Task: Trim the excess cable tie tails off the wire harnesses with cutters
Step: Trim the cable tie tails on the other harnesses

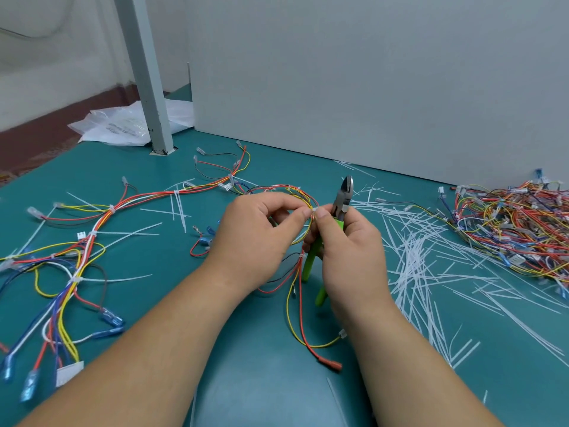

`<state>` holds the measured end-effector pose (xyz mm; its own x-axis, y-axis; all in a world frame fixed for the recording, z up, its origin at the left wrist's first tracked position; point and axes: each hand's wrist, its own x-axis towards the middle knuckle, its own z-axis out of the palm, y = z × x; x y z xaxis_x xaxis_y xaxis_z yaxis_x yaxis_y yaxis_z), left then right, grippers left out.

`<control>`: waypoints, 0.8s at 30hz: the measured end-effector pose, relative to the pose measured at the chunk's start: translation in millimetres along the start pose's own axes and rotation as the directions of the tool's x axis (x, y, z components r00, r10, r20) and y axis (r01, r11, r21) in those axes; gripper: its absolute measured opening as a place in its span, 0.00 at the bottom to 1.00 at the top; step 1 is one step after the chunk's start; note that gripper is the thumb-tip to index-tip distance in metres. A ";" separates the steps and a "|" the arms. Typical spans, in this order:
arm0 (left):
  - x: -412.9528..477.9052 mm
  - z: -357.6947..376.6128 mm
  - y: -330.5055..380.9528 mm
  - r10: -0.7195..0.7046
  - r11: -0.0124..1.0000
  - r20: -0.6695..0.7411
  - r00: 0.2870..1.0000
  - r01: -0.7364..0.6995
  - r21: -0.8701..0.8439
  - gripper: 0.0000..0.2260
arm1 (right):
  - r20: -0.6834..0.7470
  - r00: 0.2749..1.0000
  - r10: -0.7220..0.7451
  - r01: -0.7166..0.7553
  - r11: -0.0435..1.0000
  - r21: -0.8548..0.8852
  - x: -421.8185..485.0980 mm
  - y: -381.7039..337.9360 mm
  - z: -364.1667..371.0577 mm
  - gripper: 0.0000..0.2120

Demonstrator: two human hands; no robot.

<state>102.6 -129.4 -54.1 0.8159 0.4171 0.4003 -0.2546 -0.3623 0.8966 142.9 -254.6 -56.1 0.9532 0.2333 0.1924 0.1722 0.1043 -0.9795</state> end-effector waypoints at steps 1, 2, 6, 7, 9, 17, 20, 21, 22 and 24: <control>-0.5 0.3 1.0 0.007 1.000 -0.039 0.999 -0.007 -0.005 0.04 | -0.007 1.000 0.012 -0.011 1.000 0.021 -0.2 -0.4 0.3 0.08; -0.5 -0.2 2.2 0.023 1.000 -0.094 0.995 -0.023 0.004 0.05 | -0.027 0.999 0.018 -0.017 0.999 0.041 0.1 -0.9 0.3 0.08; 3.9 -11.7 4.4 0.170 0.964 -0.311 0.935 -0.092 0.249 0.04 | -0.174 0.980 0.094 -0.037 0.952 0.303 9.9 -6.8 -5.1 0.11; 5.4 -15.2 2.7 0.180 0.944 -0.334 0.925 -0.066 0.324 0.06 | -0.218 0.967 0.129 -0.034 0.919 0.392 13.4 -8.8 -8.2 0.10; 7.3 -20.4 -2.1 0.140 0.880 -0.338 0.931 0.039 0.474 0.14 | -0.327 0.926 0.190 0.003 0.862 0.507 20.2 -11.4 -15.8 0.10; 5.4 -19.5 -19.1 -0.422 0.473 -0.023 0.906 0.241 0.847 0.32 | -0.462 0.811 0.359 -0.004 0.793 0.609 28.9 -9.5 -31.0 0.01; 3.9 -16.3 -12.8 -0.401 0.581 0.076 0.913 0.189 0.792 0.40 | -0.450 0.815 0.366 -0.047 0.815 0.578 25.7 -9.2 -28.1 0.06; 2.2 -14.1 -10.2 -0.390 0.607 0.138 0.910 0.142 0.782 0.40 | -0.449 0.817 0.362 -0.054 0.823 0.565 25.5 -9.6 -26.9 0.08; -0.1 -11.7 -7.6 -0.380 0.615 0.193 0.904 0.091 0.783 0.39 | -0.448 0.821 0.355 -0.059 0.832 0.552 25.2 -9.9 -26.0 0.09; -4.2 -7.1 -5.3 -0.368 0.635 0.234 0.900 0.059 0.770 0.28 | -0.419 0.838 0.349 -0.079 0.838 0.539 25.3 -8.5 -23.6 0.09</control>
<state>96.9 -123.3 -59.2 0.9495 0.3134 -0.0136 0.2861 -0.8473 0.4475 171.4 -272.5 -44.4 0.9632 -0.1733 -0.2054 -0.0654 0.5903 -0.8045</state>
